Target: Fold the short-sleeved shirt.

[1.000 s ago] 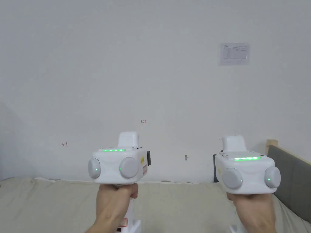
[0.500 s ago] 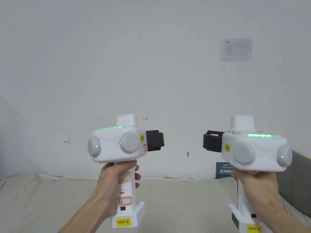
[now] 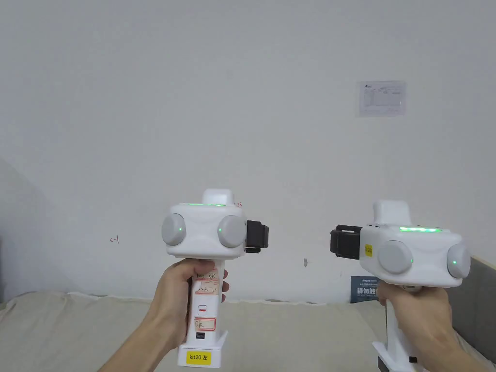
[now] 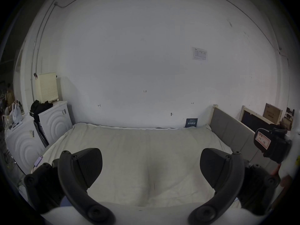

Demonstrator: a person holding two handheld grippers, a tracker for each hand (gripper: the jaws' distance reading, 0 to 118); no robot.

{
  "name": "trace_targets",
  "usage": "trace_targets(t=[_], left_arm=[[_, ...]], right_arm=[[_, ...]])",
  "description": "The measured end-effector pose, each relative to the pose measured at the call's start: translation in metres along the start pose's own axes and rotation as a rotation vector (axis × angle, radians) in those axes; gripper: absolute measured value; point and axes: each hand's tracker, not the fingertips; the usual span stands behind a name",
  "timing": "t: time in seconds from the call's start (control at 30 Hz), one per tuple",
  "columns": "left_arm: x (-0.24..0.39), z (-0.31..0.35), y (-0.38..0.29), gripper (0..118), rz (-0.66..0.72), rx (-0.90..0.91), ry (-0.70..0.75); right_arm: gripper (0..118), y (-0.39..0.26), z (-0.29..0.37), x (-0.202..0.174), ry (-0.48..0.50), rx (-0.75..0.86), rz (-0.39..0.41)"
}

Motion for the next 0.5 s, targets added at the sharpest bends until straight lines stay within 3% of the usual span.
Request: trace_targets(t=[0.13,0.3,0.5], left_arm=[[-0.010,0.002,0.002,118,0.057,0.015,-0.045],[-0.007,-0.001,0.003,118,0.048,-0.028,0.016],[-0.011,0.000,-0.006,118,0.027,0.008,0.035]], right_arm=[[118,0.004,0.000,0.001,0.000,0.006,0.004],[118,0.006,0.002,-0.003,-0.004,0.008,0.006],[118,0.002,0.006,-0.012,-0.020,0.046,0.060]])
